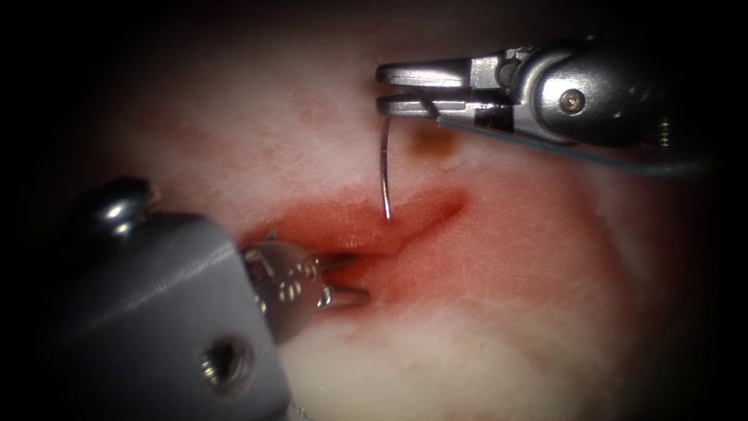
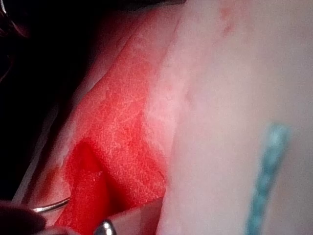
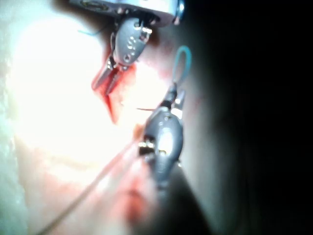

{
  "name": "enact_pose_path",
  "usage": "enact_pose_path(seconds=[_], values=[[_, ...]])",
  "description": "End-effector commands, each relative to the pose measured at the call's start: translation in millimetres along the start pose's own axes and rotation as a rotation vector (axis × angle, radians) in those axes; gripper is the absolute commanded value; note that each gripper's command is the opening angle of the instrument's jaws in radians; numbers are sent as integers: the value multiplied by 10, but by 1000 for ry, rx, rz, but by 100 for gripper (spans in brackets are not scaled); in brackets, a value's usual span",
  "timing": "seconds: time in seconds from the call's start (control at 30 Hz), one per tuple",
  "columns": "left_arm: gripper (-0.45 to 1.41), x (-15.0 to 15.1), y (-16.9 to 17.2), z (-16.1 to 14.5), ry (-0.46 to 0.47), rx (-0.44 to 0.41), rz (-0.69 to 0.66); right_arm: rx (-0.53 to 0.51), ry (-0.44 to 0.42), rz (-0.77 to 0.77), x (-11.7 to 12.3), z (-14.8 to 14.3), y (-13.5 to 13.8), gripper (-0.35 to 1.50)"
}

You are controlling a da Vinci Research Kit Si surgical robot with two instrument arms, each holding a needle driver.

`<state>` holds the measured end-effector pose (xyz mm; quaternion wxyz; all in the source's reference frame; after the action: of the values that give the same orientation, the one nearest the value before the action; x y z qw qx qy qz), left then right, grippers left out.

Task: Wound Closure
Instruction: Throw the needle through the top of the incision.

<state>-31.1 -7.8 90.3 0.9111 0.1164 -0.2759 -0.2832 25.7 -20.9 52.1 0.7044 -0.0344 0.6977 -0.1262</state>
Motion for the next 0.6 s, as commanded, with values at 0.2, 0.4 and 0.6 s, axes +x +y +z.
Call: enact_pose_path(seconds=[0.2, 0.4, 0.6], values=[[-3, -10, 6, 0, -5, -5, 1, -14, -4, 52, 3, 13, 10, -35], [-5, -10, 4, 0, -5, -6, -1, -27, -34, -38, 4, 14, 14, -35], [-5, -10, 3, 0, -5, -7, -2, -21, -85, -175, 8, 13, 20, -35]])
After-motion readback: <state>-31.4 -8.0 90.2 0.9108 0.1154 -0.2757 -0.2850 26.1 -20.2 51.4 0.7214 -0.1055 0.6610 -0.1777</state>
